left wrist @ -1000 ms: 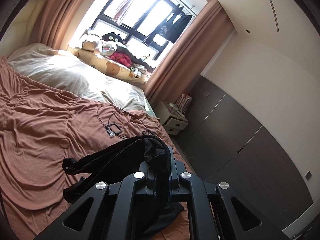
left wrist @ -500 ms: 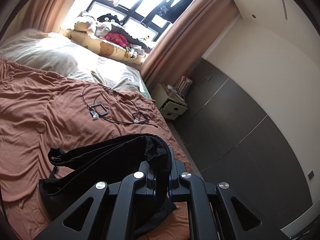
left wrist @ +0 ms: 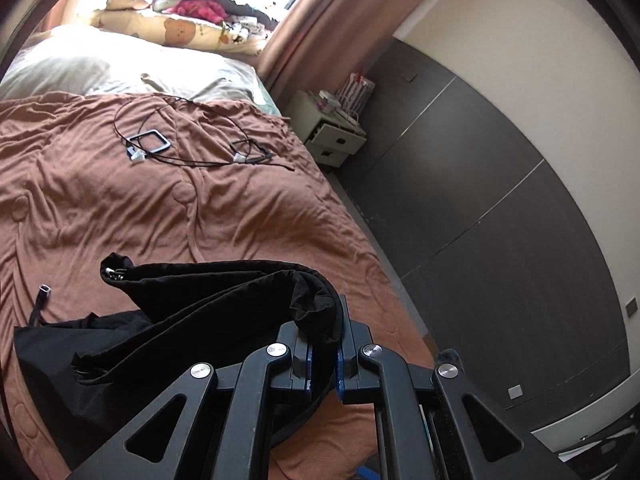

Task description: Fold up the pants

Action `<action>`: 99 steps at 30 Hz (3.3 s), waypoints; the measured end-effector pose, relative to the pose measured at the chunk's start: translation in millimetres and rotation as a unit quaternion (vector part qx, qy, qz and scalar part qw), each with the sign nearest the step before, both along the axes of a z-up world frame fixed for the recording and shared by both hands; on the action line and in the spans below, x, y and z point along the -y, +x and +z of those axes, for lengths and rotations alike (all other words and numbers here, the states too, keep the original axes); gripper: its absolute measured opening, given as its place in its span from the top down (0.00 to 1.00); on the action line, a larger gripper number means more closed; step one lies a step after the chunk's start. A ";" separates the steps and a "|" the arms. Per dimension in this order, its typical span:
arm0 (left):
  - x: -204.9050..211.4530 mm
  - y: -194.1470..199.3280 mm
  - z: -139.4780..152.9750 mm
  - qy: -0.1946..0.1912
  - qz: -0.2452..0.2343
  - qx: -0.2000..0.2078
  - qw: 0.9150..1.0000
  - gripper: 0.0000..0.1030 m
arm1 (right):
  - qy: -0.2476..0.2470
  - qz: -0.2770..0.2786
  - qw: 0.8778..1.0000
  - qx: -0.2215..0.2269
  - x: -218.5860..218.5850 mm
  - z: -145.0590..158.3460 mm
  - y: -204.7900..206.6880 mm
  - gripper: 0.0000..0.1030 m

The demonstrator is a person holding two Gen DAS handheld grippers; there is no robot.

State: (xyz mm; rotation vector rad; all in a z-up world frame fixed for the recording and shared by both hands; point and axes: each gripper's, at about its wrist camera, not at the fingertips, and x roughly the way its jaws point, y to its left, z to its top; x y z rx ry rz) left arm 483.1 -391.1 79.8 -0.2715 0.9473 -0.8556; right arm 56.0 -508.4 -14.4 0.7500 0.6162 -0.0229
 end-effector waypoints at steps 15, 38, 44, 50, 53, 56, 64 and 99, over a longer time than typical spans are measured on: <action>91.6 -32.5 -79.1 0.052 -0.098 -0.050 0.993 0.88 | 0.021 -0.044 0.999 -0.002 42.6 -13.8 -14.9 0.44; -85.5 -34.9 -93.8 0.134 -0.023 -0.051 0.989 0.33 | -0.018 0.018 1.000 0.009 28.1 1.9 26.8 0.44; -163.6 -39.0 -93.8 0.129 0.030 -0.041 0.990 0.33 | -0.060 0.036 0.997 0.014 20.5 21.4 46.3 0.44; -223.3 -48.1 -117.9 0.113 0.072 -0.049 0.990 0.33 | -0.106 0.054 0.993 0.006 14.3 38.6 78.5 0.44; -248.7 -55.0 -130.9 0.096 0.091 -0.057 0.990 0.33 | -0.126 0.063 0.990 0.003 12.6 47.6 97.4 0.44; -268.7 -65.4 -137.6 0.093 0.116 -0.050 0.988 0.33 | -0.144 0.069 0.987 -0.007 11.1 54.1 116.8 0.44; -300.9 -76.8 -161.8 0.083 0.170 -0.063 0.980 0.33 | -0.170 0.097 0.980 -0.034 3.2 69.7 170.0 0.44; -287.1 -64.1 -231.0 0.052 0.189 -0.117 0.974 0.36 | -0.252 0.128 0.951 -0.127 -7.9 69.8 317.2 0.95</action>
